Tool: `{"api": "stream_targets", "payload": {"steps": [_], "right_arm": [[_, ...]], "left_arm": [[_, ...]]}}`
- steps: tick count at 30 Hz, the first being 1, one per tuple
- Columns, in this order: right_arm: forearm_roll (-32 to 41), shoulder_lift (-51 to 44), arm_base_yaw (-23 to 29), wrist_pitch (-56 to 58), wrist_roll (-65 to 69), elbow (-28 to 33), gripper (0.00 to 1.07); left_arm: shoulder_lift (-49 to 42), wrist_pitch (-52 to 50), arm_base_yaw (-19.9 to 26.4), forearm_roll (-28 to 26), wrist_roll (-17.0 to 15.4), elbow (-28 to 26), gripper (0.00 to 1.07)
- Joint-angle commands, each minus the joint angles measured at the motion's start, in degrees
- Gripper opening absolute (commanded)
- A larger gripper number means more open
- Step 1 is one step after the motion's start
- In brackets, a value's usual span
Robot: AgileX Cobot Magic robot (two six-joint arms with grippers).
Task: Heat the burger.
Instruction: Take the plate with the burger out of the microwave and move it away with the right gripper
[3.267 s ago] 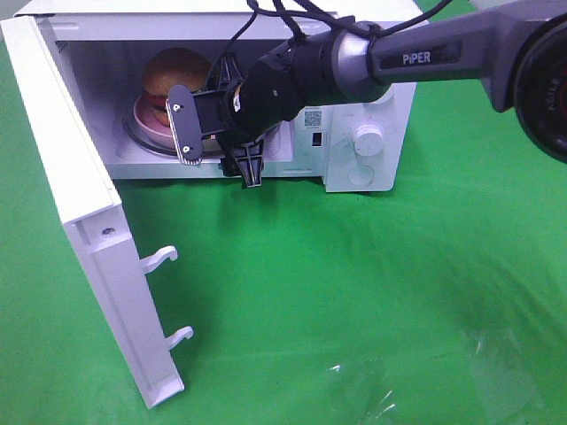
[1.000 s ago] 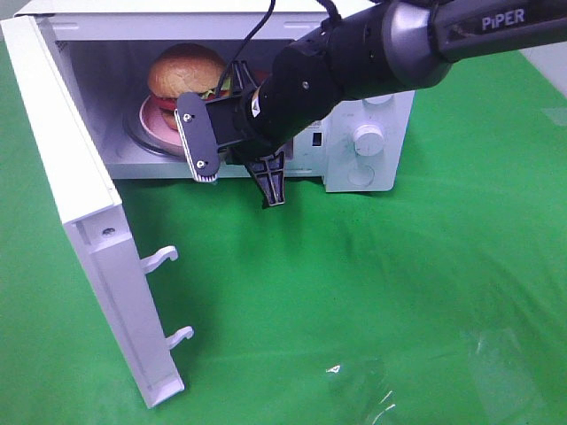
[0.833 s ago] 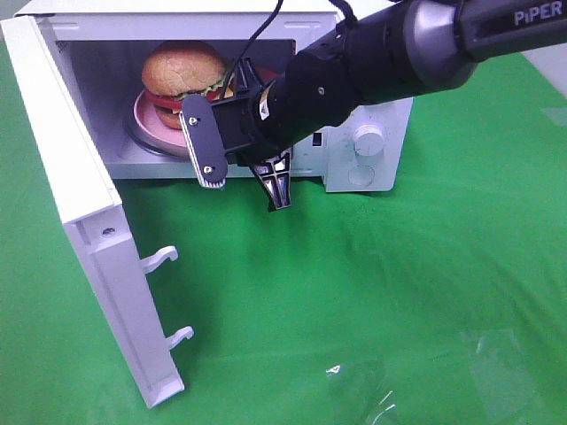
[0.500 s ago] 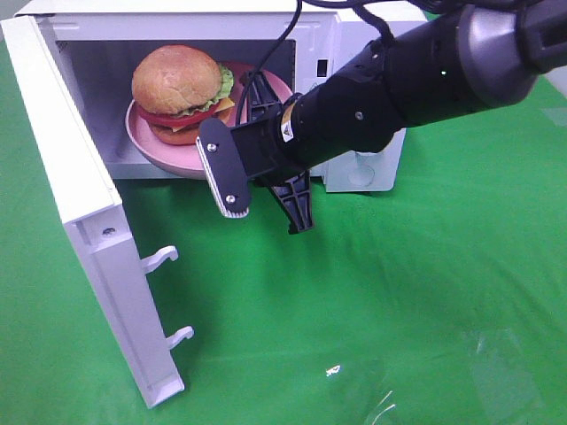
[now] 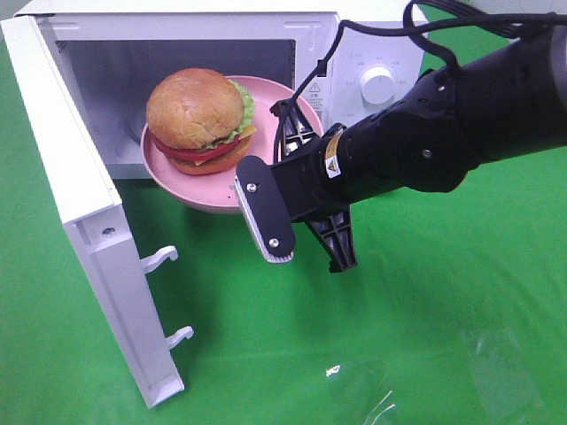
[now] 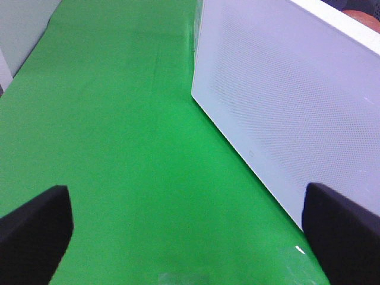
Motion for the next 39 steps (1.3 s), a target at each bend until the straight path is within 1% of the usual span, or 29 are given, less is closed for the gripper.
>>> {"api": "stream_targets", "payload": {"steps": [1, 4, 8, 13, 24, 28, 31, 32, 33, 35, 39], "right_arm": [[1.72, -3.78, -0.8, -2.86, 1.89, 2.23, 0.0], [1.72, -4.87, -0.74, -2.75, 1.95, 3.67, 0.0], [2.52, -7.45, 0.92, -2.69, 1.95, 7.22, 0.0], [4.13, -9.4, 2.58, -2.58, 1.95, 9.63, 0.0], [4.76, -14.32, 2.58, -0.52, 1.95, 13.69, 0.0], [4.76, -18.33, 2.58, 0.0, 2.12, 17.07, 0.0], [4.76, -19.14, 2.58, 0.0, 2.12, 17.59, 0.0], [4.76, -20.57, 2.58, 0.0, 2.18, 18.79, 0.0], [4.76, -20.57, 2.58, 0.0, 2.18, 18.79, 0.0], [4.76, -23.55, 2.58, 1.03, 3.32, 21.37, 0.0], [4.64, -25.95, 2.58, 1.89, 5.16, 22.92, 0.0]], "left_arm": [[-1.09, -0.4, 0.06, -0.06, -0.06, 0.11, 0.98], [-1.09, -0.4, 0.06, -0.06, -0.06, 0.11, 0.98], [-1.09, -0.4, 0.06, -0.06, -0.06, 0.11, 0.98], [-1.09, -0.4, 0.06, -0.06, -0.06, 0.11, 0.98], [-1.09, -0.4, 0.06, -0.06, -0.06, 0.11, 0.98], [-1.09, -0.4, 0.06, -0.06, -0.06, 0.11, 0.98], [-1.09, -0.4, 0.06, -0.06, -0.06, 0.11, 0.98], [-1.09, -0.4, 0.06, -0.06, -0.06, 0.11, 0.98], [-1.09, -0.4, 0.06, -0.06, -0.06, 0.11, 0.98], [-1.09, -0.4, 0.06, -0.06, -0.06, 0.11, 0.98], [-1.09, -0.4, 0.06, -0.06, -0.06, 0.11, 0.98]]}}
